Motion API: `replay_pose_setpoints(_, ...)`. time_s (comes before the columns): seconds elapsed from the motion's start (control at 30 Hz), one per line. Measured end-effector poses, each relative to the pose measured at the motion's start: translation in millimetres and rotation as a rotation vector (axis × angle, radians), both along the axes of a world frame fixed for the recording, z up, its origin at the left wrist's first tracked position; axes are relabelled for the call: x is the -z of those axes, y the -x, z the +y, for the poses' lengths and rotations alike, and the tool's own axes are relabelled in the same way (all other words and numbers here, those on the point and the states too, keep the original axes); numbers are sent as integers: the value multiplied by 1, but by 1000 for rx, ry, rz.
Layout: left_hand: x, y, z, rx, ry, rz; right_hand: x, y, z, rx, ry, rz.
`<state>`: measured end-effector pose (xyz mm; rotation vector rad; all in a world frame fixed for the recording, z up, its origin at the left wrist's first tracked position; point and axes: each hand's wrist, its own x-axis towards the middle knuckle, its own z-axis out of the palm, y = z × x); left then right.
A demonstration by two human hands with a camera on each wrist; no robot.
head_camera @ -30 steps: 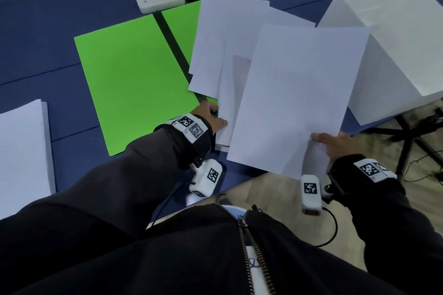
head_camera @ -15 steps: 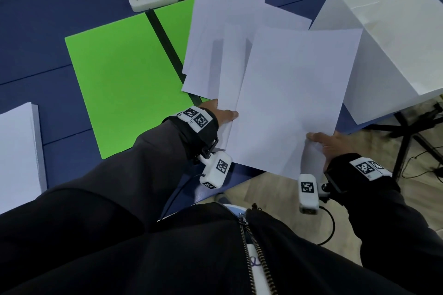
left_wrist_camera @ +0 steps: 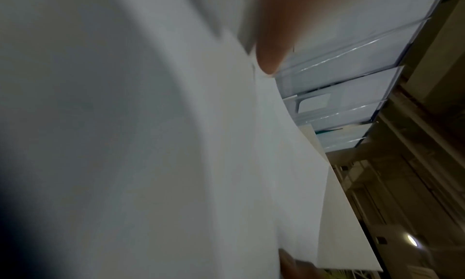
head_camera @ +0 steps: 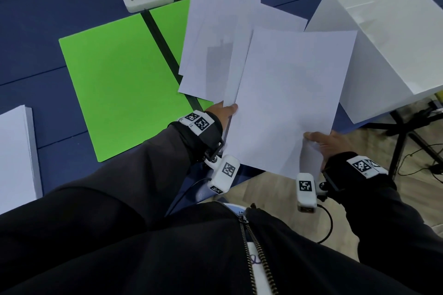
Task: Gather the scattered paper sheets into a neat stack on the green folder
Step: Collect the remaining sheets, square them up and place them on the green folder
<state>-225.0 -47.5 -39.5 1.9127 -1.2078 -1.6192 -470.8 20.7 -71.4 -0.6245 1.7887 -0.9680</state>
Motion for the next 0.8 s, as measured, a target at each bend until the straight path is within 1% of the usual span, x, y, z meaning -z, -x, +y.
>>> replay_pose_setpoints(0.07, -4, -5, -2, 20, 59, -46, 0, 0, -1, 23, -8, -19)
replay_pose_setpoints(0.2, -8, -28, -8, 180, 214, -199, -3, -2, -2, 36, 2, -27)
replay_pose_setpoints(0.23, -9, -37, -11, 181, 239, -218, -3, -1, -2, 39, 2, -27)
replay_pose_setpoints(0.3, -10, -55, -15, 119, 247, -218, -4, -1, 0, 30, 0, -24)
replay_pose_setpoints(0.37, -11, -72, -18, 21, 254, -160, -4, 0, 1, 32, 12, -35)
replay_pose_setpoints(0.47, -13, -86, -12, -87, 311, -77, -7, -2, 1, 32, 22, -62)
replay_pose_setpoints(0.53, -13, -90, -8, -148, 343, 22, -10, -4, -1, 32, 39, -84)
replay_pose_setpoints(0.6, -15, -93, -4, -181, 354, 123, -14, -9, -2, 24, 68, -98)
replay_pose_setpoints(0.7, -15, -98, 1, -201, 368, 204, -17, -11, -6, 8, 87, -104)
replay_pose_setpoints(0.8, -16, -102, 5, -183, 373, 268, -23, -16, -11, -20, 82, -146)
